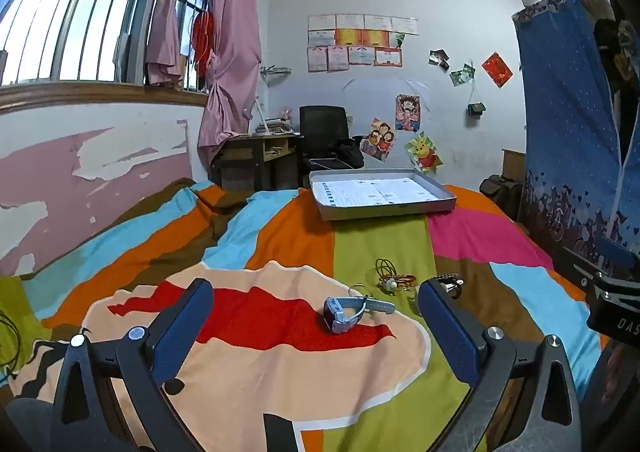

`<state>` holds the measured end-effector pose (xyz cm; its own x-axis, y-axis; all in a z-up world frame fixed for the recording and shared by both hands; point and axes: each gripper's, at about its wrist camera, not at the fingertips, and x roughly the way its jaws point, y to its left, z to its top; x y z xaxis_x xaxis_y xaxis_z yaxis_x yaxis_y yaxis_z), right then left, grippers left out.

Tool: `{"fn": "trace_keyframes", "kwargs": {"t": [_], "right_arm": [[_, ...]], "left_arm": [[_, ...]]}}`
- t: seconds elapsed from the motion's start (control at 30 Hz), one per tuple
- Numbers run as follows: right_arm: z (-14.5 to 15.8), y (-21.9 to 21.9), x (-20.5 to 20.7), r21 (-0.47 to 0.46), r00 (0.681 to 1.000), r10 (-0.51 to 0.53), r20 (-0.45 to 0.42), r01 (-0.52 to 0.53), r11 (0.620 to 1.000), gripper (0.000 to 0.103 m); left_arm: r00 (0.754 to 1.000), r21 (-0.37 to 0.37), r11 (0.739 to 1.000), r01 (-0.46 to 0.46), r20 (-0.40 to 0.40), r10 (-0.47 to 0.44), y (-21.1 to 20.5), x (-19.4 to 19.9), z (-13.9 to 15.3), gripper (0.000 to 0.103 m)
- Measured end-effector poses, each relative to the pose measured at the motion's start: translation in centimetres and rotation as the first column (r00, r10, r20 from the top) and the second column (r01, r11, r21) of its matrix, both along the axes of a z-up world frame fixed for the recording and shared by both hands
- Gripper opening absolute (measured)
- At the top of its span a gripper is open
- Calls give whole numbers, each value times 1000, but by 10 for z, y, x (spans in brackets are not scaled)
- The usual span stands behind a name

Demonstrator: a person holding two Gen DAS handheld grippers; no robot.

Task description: Organize jewelry

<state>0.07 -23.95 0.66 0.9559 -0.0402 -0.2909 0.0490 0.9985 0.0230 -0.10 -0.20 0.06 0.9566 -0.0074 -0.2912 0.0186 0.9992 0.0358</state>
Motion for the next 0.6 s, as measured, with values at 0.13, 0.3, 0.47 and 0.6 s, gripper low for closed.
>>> {"fn": "trace_keyframes", "kwargs": {"t": [0.13,0.3,0.47,0.6], "right_arm": [[0,0,0,-1,1000,2,-2,-2,1000,102],[0,0,0,-2,1000,-1,-3,1,1000,102],[0,0,0,-4,1000,0,-4,0,1000,102],[0,0,1,-4,1000,-1,-5,1,1000,102]], "left_arm": [[1000,-47,999,-2,-18,1,6,3,3,103],[1000,-58,998,-1,-23,0,11,6,0,103],[1000,-55,999,-3,-18,2,10,7,0,103],[1000,-53,999,-3,-17,2,9,5,-1,103]]}}
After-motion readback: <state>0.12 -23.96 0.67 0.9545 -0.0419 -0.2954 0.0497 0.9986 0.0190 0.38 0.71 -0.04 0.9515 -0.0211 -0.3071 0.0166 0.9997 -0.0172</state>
